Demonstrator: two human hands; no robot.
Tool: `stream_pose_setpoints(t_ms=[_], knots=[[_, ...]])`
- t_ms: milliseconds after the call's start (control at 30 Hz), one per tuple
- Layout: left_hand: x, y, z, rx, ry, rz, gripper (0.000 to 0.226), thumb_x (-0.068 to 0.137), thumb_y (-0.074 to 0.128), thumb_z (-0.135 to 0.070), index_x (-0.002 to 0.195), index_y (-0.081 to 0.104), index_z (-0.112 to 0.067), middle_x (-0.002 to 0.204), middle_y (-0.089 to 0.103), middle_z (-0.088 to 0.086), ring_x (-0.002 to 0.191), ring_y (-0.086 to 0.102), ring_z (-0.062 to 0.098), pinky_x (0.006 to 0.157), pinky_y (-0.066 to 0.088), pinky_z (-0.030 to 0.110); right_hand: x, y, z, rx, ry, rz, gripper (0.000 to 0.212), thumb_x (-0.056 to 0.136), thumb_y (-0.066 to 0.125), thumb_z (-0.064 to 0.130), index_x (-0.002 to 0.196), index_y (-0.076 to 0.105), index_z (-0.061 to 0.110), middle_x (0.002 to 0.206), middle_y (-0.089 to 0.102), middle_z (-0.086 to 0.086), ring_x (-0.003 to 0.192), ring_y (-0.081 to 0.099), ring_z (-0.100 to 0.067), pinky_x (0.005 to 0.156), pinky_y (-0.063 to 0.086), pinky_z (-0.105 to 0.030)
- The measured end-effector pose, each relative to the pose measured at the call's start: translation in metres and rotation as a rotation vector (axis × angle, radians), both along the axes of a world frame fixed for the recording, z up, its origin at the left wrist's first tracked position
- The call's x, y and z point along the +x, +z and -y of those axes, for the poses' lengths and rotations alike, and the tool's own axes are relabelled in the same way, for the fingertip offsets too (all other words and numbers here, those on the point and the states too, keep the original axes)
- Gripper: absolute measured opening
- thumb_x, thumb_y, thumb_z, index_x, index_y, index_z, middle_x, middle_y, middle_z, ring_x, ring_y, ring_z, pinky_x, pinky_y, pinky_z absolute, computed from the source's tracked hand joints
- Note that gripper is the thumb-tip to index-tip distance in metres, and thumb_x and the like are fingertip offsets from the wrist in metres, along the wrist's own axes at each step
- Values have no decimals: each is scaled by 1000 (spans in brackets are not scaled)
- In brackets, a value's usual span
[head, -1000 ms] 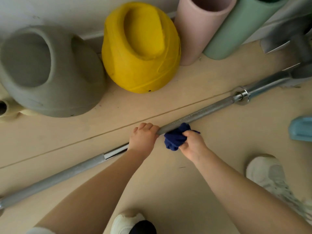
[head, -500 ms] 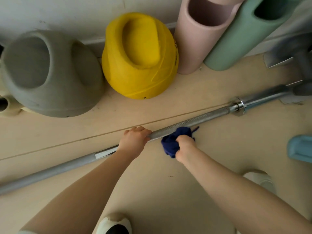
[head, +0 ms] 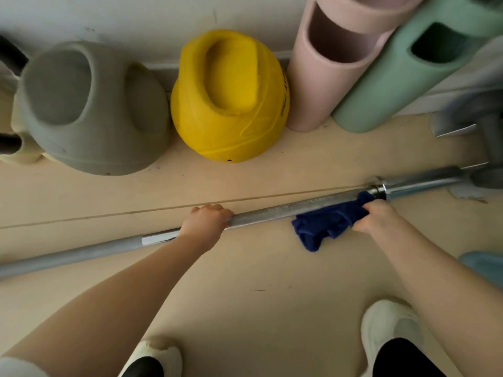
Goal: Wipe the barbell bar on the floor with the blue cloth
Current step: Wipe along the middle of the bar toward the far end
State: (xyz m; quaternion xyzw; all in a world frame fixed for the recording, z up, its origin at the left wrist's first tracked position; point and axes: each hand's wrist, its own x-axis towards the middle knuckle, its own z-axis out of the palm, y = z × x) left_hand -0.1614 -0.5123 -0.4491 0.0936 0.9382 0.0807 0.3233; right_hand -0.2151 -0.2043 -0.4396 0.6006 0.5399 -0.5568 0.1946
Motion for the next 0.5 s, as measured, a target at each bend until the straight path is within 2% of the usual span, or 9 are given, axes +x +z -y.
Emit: stream_pose_setpoints(t_ms=[100,133,200,233,300,333,367,433,500], knots=[[-1,2,-5,-98,-138,-36,32,97,40,-13,126,49,-23,121,57,0,112,53,23,92,40,31,-4,-1,-7,65,-9,-26,30,97,33,13,67,34,10,95,45,-10,70,44,-22,54,39,-26],[-3,5,-8,-136,-179,-46,31,97,39,-13,125,49,-22,119,57,0,110,54,23,91,40,31,-4,1,0,108,65,-11,28,96,38,17,70,39,9,97,49,-9,74,47,-23,59,42,-28],[-7,10,-14,-205,-219,-30,30,95,39,-9,121,48,-20,117,56,2,108,55,24,90,39,30,-2,-8,9,139,146,-23,25,97,35,20,76,46,11,114,53,-11,87,51,-21,71,43,-30],[-10,12,-17,-235,-229,-12,31,93,40,-6,120,48,-19,116,56,2,108,55,24,89,39,30,-3,-7,15,145,191,-35,29,98,32,18,72,42,12,115,51,-14,81,49,-23,69,41,-31],[-13,16,-24,-287,-266,1,30,91,41,-6,118,49,-17,115,56,4,108,54,24,88,39,31,-3,-5,10,163,253,24,33,95,35,16,62,33,12,93,50,-11,62,40,-21,55,33,-28],[-15,16,-29,-302,-296,-10,30,91,42,-8,119,50,-16,116,56,4,108,54,24,88,39,31,-4,-6,2,121,211,39,32,93,38,12,61,33,11,83,48,-8,61,40,-21,52,31,-27],[-16,16,-34,-302,-317,-22,31,91,42,-11,121,49,-16,118,55,4,109,53,24,89,39,31,-5,-3,-7,71,199,41,31,92,39,6,61,34,10,82,46,-8,69,44,-20,53,33,-27],[-19,15,-52,-236,-306,-44,37,92,44,-18,129,43,-17,124,52,4,112,51,24,91,39,33,-10,3,-20,78,310,56,26,88,39,-1,64,37,7,89,45,-11,86,44,-21,65,43,-30],[-25,15,-77,-149,-264,-60,44,95,45,-27,137,37,-19,130,49,4,116,50,25,94,39,34,-18,12,-32,104,396,6,15,84,44,1,70,44,5,92,50,-14,90,48,-23,77,43,-34]])
